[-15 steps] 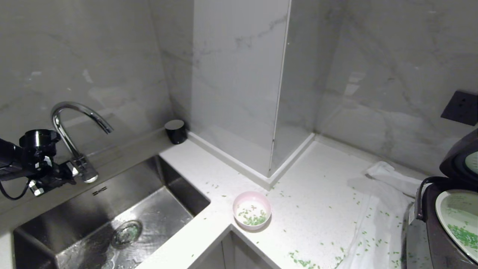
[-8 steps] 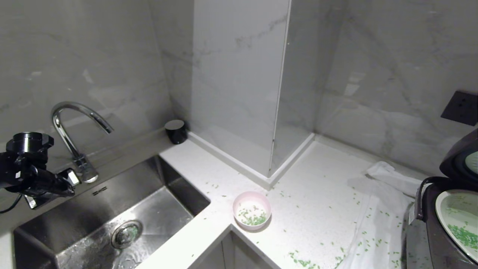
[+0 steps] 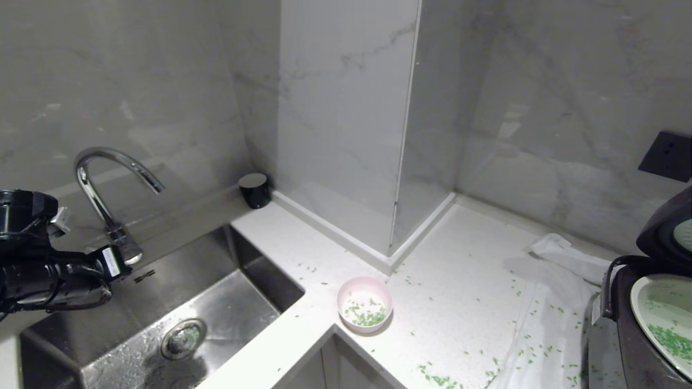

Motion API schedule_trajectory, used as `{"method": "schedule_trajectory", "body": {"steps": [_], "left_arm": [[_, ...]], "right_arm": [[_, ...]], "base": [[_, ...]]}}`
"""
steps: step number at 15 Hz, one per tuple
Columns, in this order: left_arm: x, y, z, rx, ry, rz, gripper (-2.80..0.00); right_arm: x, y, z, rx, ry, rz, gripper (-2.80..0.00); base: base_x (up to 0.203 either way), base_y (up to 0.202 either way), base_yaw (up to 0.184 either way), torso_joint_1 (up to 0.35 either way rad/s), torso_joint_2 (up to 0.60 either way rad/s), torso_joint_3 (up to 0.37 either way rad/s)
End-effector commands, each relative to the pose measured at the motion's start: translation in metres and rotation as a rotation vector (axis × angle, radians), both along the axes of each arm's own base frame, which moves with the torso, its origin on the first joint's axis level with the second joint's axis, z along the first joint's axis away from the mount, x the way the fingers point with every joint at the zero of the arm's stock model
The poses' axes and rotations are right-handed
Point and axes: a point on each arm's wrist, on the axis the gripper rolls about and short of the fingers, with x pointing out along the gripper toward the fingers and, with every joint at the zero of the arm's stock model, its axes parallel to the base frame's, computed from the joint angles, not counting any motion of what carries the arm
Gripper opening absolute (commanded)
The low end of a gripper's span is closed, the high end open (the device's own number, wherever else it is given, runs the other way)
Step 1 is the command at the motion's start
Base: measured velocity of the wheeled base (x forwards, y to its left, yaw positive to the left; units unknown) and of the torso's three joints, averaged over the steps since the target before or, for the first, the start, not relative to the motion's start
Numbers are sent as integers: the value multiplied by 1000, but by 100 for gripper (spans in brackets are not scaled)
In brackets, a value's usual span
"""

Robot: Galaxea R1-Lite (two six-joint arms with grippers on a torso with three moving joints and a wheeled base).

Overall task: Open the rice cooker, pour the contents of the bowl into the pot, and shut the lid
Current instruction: Pick up the bowl on the table

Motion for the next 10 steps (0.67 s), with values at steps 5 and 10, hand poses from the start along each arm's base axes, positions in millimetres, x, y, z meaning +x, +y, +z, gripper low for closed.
{"method": "schedule_trajectory", "body": {"steps": [5,10], "left_arm": [[-90,-63,35,20,-399,-375,-280],[-149,-62,50,73,-612,-400,-280]], "right_arm": [[0,0,0,-1,0,1,-280],[0,0,0,0,1,1,-280]], "base": [[0,0,0,0,0,0],[0,0,0,0,0,0]]}}
